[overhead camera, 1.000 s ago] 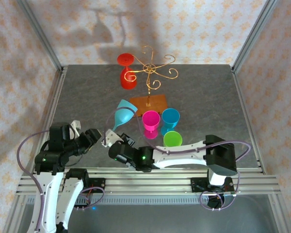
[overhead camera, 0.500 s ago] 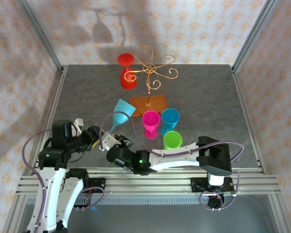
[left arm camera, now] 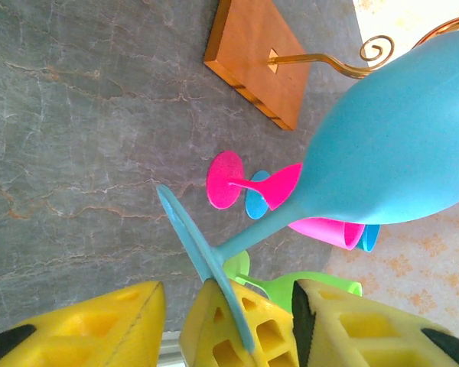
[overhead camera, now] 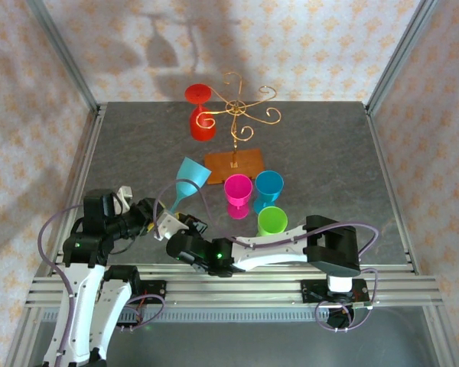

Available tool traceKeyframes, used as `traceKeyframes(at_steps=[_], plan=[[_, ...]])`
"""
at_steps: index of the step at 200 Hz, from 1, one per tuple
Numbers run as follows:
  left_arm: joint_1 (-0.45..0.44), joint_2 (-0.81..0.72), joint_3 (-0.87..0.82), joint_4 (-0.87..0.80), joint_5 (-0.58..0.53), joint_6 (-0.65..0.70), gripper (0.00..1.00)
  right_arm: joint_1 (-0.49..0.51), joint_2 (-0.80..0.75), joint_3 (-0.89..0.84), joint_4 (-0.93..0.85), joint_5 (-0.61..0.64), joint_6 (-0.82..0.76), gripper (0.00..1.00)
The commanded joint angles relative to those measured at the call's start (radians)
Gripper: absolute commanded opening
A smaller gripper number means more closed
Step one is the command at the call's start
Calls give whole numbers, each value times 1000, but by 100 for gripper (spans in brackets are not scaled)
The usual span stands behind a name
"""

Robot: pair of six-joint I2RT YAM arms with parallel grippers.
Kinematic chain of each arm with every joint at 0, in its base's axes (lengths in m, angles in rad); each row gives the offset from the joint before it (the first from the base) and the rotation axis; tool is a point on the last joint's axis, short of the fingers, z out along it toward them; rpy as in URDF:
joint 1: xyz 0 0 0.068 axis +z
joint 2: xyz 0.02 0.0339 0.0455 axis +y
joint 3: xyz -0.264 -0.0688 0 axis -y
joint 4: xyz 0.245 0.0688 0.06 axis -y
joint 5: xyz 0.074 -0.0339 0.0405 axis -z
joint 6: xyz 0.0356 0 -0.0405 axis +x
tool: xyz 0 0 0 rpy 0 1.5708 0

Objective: Take the wine glass off the wine glass rack

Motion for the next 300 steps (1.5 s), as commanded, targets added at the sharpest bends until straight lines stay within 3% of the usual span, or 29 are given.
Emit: traceKeyframes(at_steps=[1,88,139,198,225,300], plan=[[2,-12,-16,47,23,-10,45,8,6,37,35,32,-14,0],[-7,-6,-43,95,28,-28,33,17,20,79,52,23,-52,0],[-9,1,-63,126,33,-32,13,26,10,83,62,18,-71,0],[-11,-5,-77,142,30,-33,0,34,-44,71,64,14,-72,0],[-11,-13,-88,151,25,-31,0,34,-62,72,59,13,-68,2],[-11,-60,-111,185,7,-32,0,34,-104,83,2,-1,-31,21]])
